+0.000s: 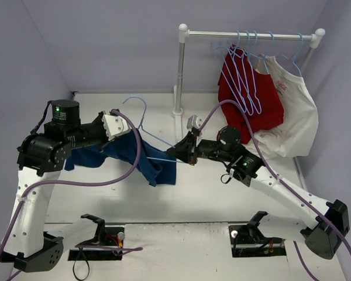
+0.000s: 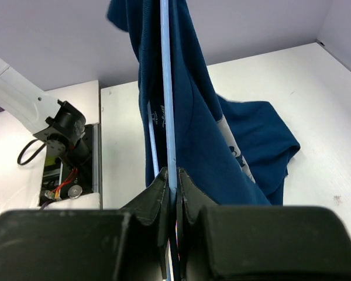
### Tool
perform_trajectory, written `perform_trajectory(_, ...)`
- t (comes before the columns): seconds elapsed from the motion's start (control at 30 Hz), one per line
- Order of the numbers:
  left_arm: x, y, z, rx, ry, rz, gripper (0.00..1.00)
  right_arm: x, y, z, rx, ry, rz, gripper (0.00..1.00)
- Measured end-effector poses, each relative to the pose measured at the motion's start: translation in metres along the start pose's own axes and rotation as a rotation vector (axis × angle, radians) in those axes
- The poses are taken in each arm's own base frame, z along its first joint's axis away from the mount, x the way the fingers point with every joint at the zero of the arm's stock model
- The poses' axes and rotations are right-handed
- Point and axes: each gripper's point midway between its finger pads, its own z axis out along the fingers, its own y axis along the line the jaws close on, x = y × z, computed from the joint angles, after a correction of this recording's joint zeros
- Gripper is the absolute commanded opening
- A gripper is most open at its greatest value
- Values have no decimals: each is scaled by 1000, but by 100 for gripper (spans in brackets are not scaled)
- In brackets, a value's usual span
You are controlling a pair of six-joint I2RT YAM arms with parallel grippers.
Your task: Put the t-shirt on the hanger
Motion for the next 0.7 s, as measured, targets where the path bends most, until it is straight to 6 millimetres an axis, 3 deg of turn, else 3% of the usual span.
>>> perform_trajectory(0.1,2,-5,0,9,-6,0,0,2,2,0,-10,7,0,1)
perform_trajectory(0.23,6,-11,0,19,-5,-27,0,8,-4,2,2,27,-4,38)
perform_trajectory(0.37,13,-13,5,-1,-3,-85,0,8,-18,4,66,32,-7,58)
perform_trajectory(0.53,30,-7,7,-97,21,-127,0,3,-40,-1,207,37,12,68)
perform_trajectory(0.7,42,-1,6,-205,17,-148,0,-6,-61,-22,401,14,78,71)
